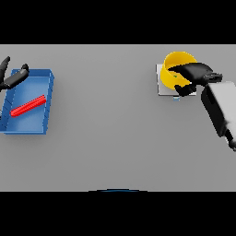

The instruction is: Pick up the red beaker and tilt it to pour out 1 green nut into yellow bowl. Pick up the yellow bowl and place it on the metallic measuring scale.

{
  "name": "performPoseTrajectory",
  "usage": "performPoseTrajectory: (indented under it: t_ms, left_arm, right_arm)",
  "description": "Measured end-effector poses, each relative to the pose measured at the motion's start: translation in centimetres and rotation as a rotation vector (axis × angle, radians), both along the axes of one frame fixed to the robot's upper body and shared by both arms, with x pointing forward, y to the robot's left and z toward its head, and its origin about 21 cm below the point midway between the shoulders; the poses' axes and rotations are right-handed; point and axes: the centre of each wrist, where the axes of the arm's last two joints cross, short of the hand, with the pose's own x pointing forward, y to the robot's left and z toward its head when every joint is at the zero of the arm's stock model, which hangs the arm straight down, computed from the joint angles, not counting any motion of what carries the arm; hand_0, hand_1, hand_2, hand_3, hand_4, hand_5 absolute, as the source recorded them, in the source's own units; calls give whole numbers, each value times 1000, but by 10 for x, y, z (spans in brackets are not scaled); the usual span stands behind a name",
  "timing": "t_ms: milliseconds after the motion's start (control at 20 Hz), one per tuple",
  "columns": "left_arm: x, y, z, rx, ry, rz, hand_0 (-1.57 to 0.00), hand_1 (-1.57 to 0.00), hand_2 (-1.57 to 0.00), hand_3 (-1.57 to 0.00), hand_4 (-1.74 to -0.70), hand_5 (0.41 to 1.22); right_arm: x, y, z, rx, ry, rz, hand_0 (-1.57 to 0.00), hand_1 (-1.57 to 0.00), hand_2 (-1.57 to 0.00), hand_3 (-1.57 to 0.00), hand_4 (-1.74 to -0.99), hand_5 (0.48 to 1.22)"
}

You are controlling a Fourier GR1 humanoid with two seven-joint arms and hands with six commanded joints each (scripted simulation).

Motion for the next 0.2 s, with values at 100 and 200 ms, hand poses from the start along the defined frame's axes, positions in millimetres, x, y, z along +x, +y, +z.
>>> performPoseTrajectory:
  t_ms: [100,200]
  left_arm:
    - [0,-3,0,-8,1,-8,1,1,1,1,-834,759]
    - [0,-1,1,-8,2,-6,1,1,1,1,-833,760]
  right_arm:
    - [1,1,1,-26,2,-7,-101,-99,-78,-67,-1401,798]
    - [-1,1,-2,-28,17,-6,-64,-63,-50,-42,-1390,779]
